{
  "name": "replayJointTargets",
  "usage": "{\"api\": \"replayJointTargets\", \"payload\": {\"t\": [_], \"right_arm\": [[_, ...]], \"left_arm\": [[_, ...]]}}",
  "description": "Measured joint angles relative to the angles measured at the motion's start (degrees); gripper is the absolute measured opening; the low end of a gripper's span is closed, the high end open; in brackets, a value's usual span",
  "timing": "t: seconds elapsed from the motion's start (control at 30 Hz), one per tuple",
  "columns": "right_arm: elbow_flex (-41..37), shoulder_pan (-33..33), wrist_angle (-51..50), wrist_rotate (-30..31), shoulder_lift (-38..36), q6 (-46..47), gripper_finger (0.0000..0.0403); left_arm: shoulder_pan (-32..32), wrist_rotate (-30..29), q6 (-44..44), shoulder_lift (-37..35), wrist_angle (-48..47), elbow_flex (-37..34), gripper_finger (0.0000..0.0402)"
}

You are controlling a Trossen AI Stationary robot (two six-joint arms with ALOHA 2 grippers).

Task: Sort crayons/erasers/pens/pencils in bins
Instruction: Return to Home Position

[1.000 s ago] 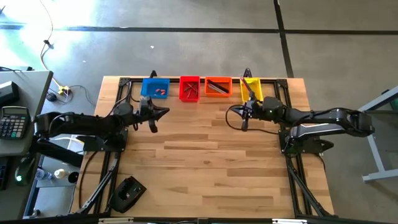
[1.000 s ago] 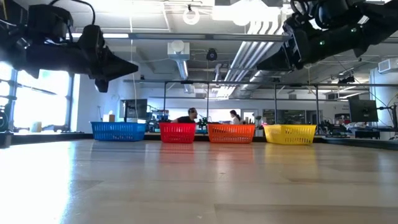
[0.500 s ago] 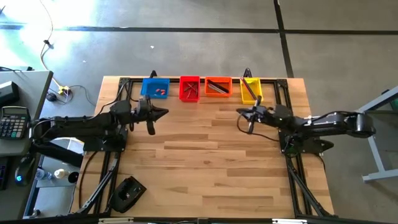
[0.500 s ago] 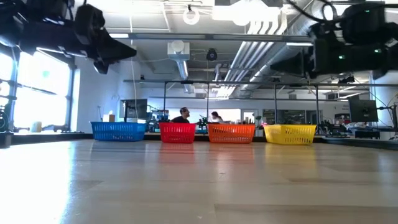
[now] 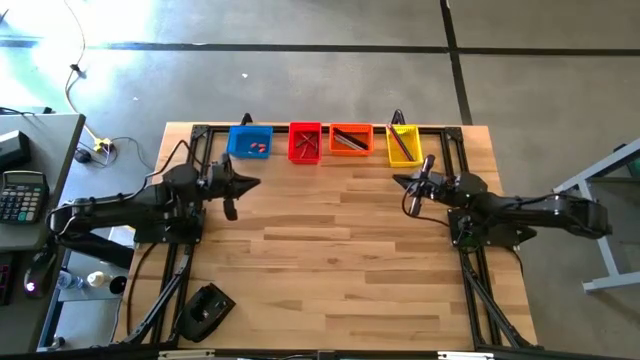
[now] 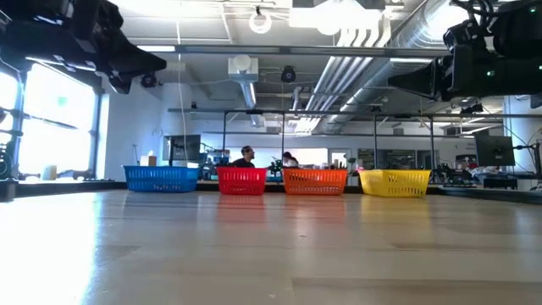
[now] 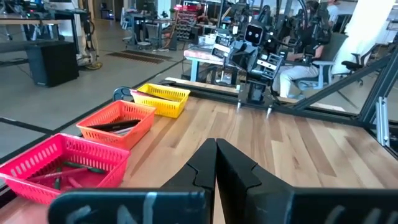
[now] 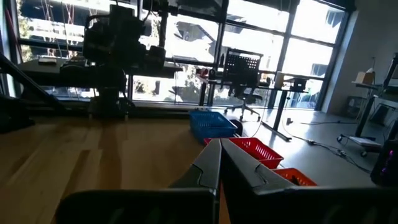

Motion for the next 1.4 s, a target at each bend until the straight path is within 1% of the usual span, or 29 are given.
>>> {"api": "replayJointTargets", "payload": {"t": [0.43, 0.67, 0.8, 0.9, 0.97, 1.1, 1.2, 1.4], "right_arm": [[-0.02, 0.0, -16.07, 0.77, -16.04, -1.13, 0.0], [-0.04, 0.0, -25.11, 0.75, -27.24, 1.33, 0.0], [-0.05, 0.0, -31.76, 3.45, -34.42, 2.85, 0.0], [-0.07, 0.3, -35.12, 6.91, -34.79, 4.07, 0.0], [-0.07, 0.55, -36.03, 7.81, -34.42, 4.97, 0.0], [-0.07, 1.13, -37.25, 9.1, -34.83, 6.12, 0.0], [-0.07, 1.44, -37.35, 11.49, -34.96, 6.66, 0.0], [-0.09, 1.44, -37.37, 11.65, -34.67, 7.69, 0.0]], "left_arm": [[0.0, -0.07, 1.31, -12.81, -13.49, -0.07, 0.0], [0.0, 0.33, 0.85, -23.43, -13.49, -3.85, 0.0], [0.0, 1.17, -0.63, -23.56, -12.38, -5.43, 0.0], [-0.04, 1.57, -0.68, -23.64, -11.11, -6.75, 0.0], [-0.17, 1.46, -0.49, -23.56, -10.77, -7.24, 0.0], [-0.28, 1.57, -1.54, -23.62, -4.77, -10.79, 0.0], [-0.28, 1.24, -2.18, -23.3, -3.85, -10.63, 0.0], [-0.28, 1.19, -1.81, -23.6, -3.41, -10.58, 0.0]]}}
